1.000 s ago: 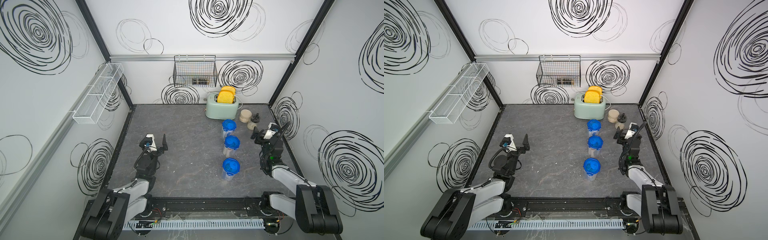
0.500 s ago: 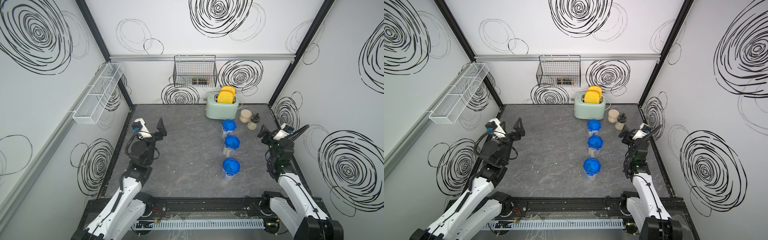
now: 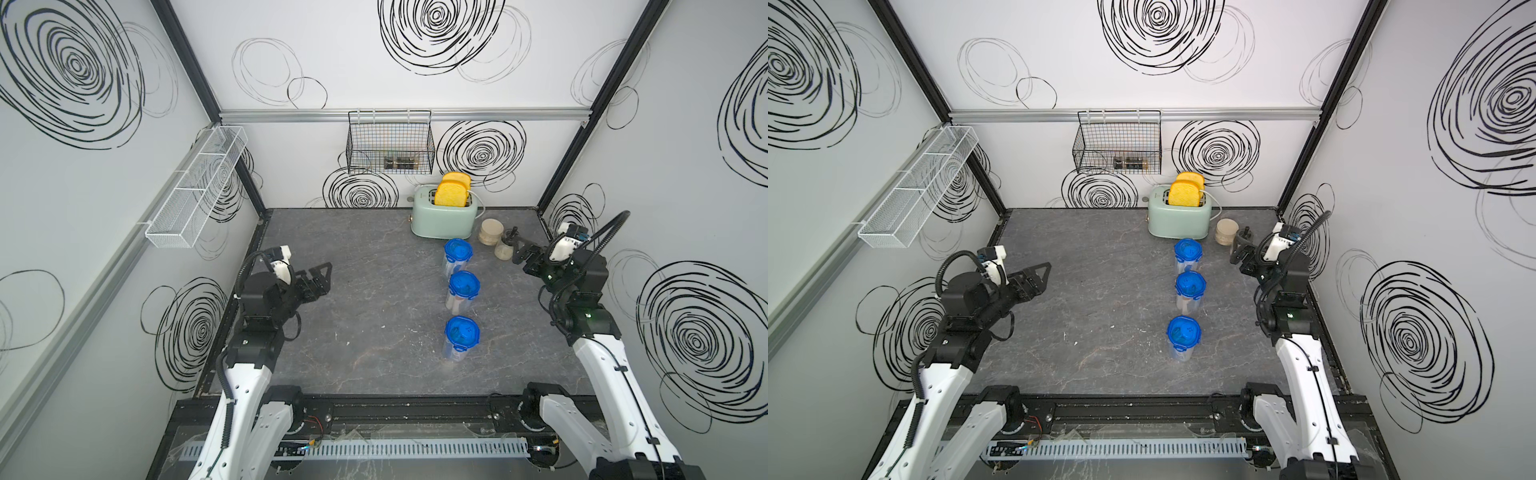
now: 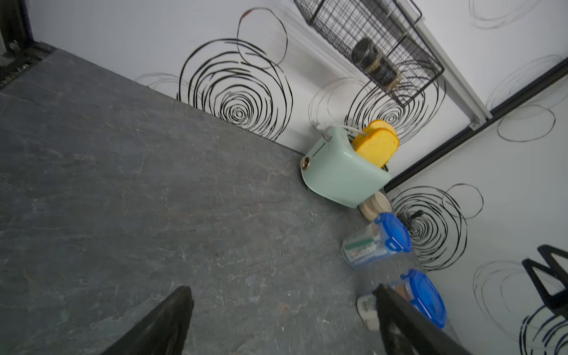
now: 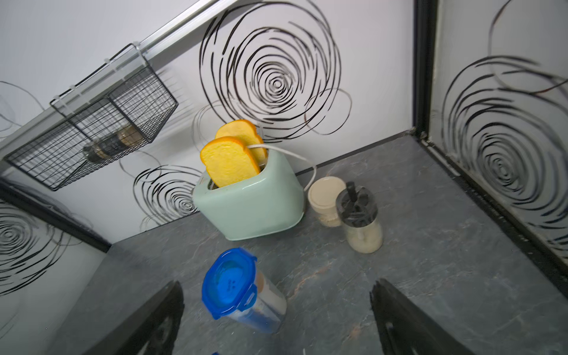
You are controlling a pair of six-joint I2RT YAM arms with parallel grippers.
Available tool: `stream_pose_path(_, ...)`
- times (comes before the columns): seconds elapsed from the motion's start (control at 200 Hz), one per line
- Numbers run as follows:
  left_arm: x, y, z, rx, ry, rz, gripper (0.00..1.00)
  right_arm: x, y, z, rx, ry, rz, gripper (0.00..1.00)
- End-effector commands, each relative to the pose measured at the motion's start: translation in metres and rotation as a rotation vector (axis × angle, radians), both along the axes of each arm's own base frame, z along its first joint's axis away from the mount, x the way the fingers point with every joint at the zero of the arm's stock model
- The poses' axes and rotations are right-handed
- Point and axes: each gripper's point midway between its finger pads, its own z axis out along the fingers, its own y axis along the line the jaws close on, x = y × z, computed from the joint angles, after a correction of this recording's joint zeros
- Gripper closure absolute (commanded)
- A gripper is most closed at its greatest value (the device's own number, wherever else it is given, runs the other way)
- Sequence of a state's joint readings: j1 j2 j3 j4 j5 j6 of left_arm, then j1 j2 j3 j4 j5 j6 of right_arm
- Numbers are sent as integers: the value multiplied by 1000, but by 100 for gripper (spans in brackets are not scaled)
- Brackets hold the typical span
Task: Take out toiletry kits
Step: Pick up the container from the center of the board.
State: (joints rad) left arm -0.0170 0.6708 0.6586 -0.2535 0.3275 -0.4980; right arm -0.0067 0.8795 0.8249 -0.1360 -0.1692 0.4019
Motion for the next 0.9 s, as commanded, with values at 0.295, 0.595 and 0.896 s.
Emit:
stream_pose_path(0.295,-24,-11,-1,88,-39,-32,4,-96,111,-68,-117,504,431,5)
stream_pose_path(0.595,-26,-15,-1,76,-44,-51,4,-138,155,-100,-408,735,618,2)
stream_pose_path(0.896,-27,-14,0,77,-48,-46,4,-147,153,-117,-506,842,672,2)
